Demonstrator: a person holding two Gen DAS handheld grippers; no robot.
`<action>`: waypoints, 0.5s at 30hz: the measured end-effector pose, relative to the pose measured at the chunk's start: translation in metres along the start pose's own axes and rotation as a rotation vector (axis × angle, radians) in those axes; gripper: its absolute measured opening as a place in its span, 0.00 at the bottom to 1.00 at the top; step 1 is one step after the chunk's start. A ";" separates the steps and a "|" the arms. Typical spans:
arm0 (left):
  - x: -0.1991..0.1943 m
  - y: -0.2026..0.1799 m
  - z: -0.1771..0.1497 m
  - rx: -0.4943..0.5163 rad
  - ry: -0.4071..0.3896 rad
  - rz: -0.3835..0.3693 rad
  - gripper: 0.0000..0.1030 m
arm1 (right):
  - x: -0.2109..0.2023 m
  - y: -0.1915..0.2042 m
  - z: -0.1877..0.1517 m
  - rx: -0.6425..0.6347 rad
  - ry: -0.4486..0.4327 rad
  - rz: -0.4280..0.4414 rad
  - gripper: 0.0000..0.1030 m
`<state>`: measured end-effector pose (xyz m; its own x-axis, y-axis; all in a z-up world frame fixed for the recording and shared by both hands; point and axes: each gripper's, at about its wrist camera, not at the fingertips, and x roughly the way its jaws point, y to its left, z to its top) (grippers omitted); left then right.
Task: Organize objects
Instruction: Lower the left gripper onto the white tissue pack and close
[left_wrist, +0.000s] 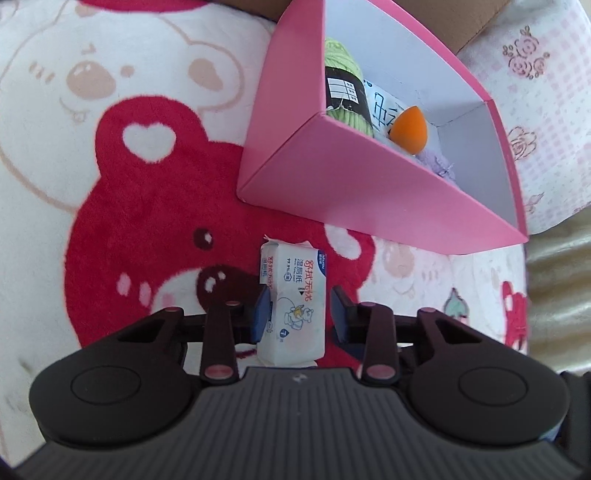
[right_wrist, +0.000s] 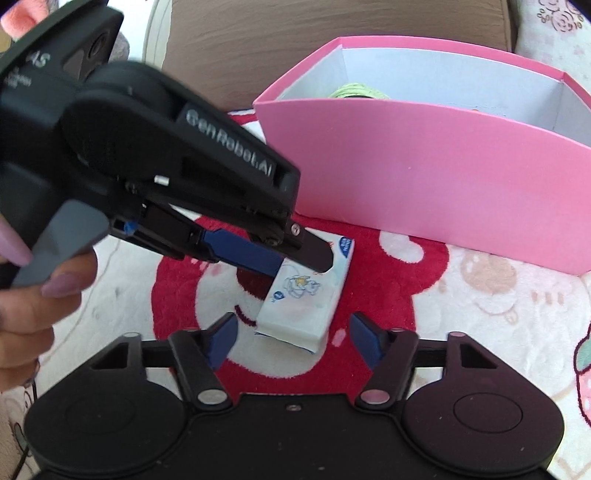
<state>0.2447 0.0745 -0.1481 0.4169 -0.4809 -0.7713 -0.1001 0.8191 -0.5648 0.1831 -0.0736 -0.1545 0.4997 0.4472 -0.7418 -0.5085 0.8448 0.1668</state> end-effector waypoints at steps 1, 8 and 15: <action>0.000 0.002 0.000 -0.024 0.010 -0.015 0.33 | 0.001 0.001 0.000 -0.008 0.015 -0.007 0.55; 0.005 0.004 -0.007 -0.047 0.048 -0.003 0.33 | 0.002 -0.002 0.001 0.011 0.043 -0.036 0.51; 0.017 -0.009 -0.019 0.049 0.044 0.063 0.33 | 0.011 -0.010 -0.004 -0.020 0.016 -0.024 0.49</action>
<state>0.2356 0.0531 -0.1611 0.3708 -0.4404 -0.8177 -0.0797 0.8621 -0.5005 0.1908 -0.0783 -0.1664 0.5011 0.4218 -0.7556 -0.5101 0.8493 0.1358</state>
